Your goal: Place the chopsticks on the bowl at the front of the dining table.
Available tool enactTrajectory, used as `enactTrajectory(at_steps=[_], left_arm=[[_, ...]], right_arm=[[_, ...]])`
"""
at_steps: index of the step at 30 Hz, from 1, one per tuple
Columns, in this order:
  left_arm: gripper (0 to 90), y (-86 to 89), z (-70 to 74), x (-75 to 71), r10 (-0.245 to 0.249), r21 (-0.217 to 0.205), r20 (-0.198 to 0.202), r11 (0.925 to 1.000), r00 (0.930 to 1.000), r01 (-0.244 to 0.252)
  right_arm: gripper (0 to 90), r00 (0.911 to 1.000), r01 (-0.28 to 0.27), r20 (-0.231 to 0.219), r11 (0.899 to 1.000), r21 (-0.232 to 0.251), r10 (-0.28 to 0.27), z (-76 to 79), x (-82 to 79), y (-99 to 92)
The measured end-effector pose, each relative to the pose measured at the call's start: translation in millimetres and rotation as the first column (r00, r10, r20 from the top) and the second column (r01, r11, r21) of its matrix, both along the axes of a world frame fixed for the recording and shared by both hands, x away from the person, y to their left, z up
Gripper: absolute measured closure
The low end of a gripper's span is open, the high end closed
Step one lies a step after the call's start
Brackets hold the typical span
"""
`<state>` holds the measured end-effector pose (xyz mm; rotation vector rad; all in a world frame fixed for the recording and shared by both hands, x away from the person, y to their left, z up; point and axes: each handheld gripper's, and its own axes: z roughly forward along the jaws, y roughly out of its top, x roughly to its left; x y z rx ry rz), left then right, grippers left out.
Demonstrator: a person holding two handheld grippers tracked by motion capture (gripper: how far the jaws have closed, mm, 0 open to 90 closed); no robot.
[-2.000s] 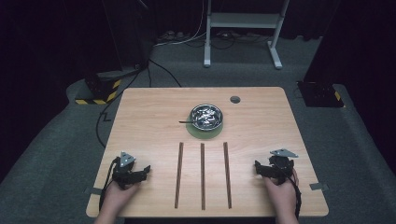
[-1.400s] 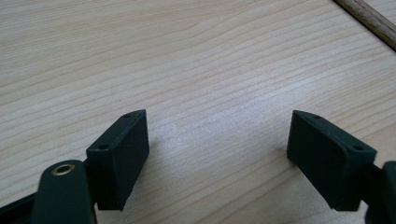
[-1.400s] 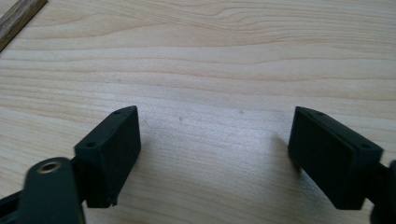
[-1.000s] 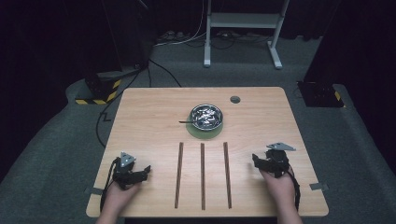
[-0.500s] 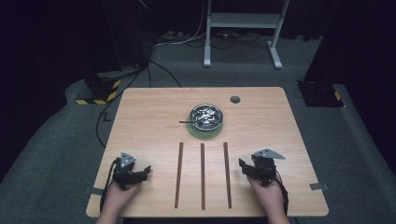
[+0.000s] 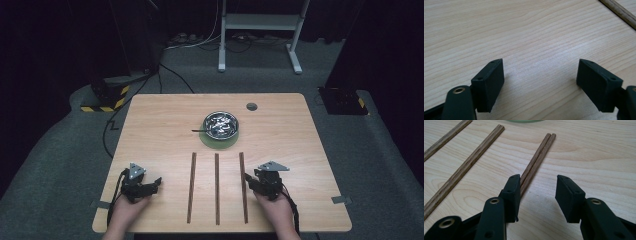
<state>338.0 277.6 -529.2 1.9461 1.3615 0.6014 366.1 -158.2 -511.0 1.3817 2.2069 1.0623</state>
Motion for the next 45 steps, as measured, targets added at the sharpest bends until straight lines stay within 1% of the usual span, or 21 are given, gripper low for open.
enactTrajectory(at_steps=[2, 4, 5, 8, 15, 16, 17, 22, 23, 30, 31, 38, 39, 41, 45], left_arm=[[22.2, 0.0, 0.0, 0.0, -0.001, 0.000, 0.000, 1.0000, 1.0000, 0.001], [22.3, 0.0, 0.0, 0.0, 0.000, 0.000, 0.000, 1.0000, 1.0000, 0.000], [22.2, 0.0, 0.0, 0.0, -0.001, 0.000, 0.000, 1.0000, 1.0000, 0.001], [22.2, 0.0, 0.0, 0.0, -0.001, 0.000, 0.000, 1.0000, 1.0000, 0.001], [22.3, 0.0, 0.0, 0.0, 0.000, 0.000, 0.000, 1.0000, 1.0000, 0.000], [22.2, 0.1, 0.0, 0.1, -0.001, 0.000, 0.000, 1.0000, 1.0000, 0.001], [22.2, 0.1, 0.0, 0.1, -0.001, 0.000, 0.000, 1.0000, 1.0000, 0.001], [22.2, 0.1, 0.0, 0.1, -0.002, 0.000, 0.000, 1.0000, 1.0000, 0.002], [22.2, 0.0, 0.0, 0.0, 0.000, 0.000, 0.000, 1.0000, 1.0000, 0.000], [22.2, 0.0, 0.0, 0.0, 0.000, 0.000, 0.000, 1.0000, 1.0000, 0.000], [22.2, 0.0, 0.0, 0.0, 0.000, -0.001, 0.000, 1.0000, 1.0000, 0.000], [22.2, 0.0, 0.0, 0.0, 0.000, 0.000, 0.000, 1.0000, 1.0000, 0.000], [22.3, 0.0, 0.0, 0.0, -0.001, -0.001, 0.000, 1.0000, 1.0000, 0.001], [22.2, 0.0, 0.0, 0.0, -0.001, -0.001, 0.000, 1.0000, 1.0000, 0.001], [22.3, 0.0, 0.0, 0.0, 0.000, 0.000, 0.000, 1.0000, 1.0000, 0.000]], right_arm=[[58.8, 1.0000, -0.002, -0.009, 1.000, 0.005, 0.002, -0.7, 0.7, 0.7], [60.3, 1.0000, -0.004, -0.009, 1.000, 0.005, 0.004, -0.7, 0.0, 2.5], [60.8, 0.9999, -0.013, -0.002, 1.000, -0.001, 0.013, -0.9, 0.2, 3.2], [62.4, 0.9998, -0.020, -0.007, 1.000, -0.002, 0.020, -2.2, 0.2, 6.3], [64.4, 0.9995, -0.029, -0.014, 0.999, -0.013, 0.029, -4.9, 0.7, 10.2], [64.4, 0.9992, -0.034, -0.024, 0.999, -0.015, 0.033, -4.6, 0.4, 10.3], [64.4, 0.9993, -0.034, -0.016, 0.999, -0.017, 0.034, -5.5, 0.7, 10.9], [65.7, 0.9993, -0.034, -0.016, 0.999, -0.025, 0.034, -5.7, 0.3, 11.4], [66.2, 0.9991, -0.035, -0.022, 0.999, -0.026, 0.035, -5.7, 0.5, 10.9], [69.7, 0.9994, -0.020, -0.027, 0.999, -0.032, 0.020, -6.2, 2.4, 6.0], [70.4, 0.9992, -0.017, -0.036, 0.999, -0.033, 0.016, -5.8, 2.6, 4.6], [76.0, 0.9992, 0.026, -0.030, 0.999, -0.036, -0.027, -6.3, 5.5, -4.3], [76.8, 0.9987, 0.032, -0.038, 0.999, -0.034, -0.033, -5.9, 5.5, -5.6], [78.3, 0.9986, 0.039, -0.034, 0.999, -0.037, -0.040, -6.1, 6.5, -8.7], [81.5, 0.9974, 0.056, -0.044, 0.998, -0.032, -0.058, -5.6, 7.6, -13.8]])
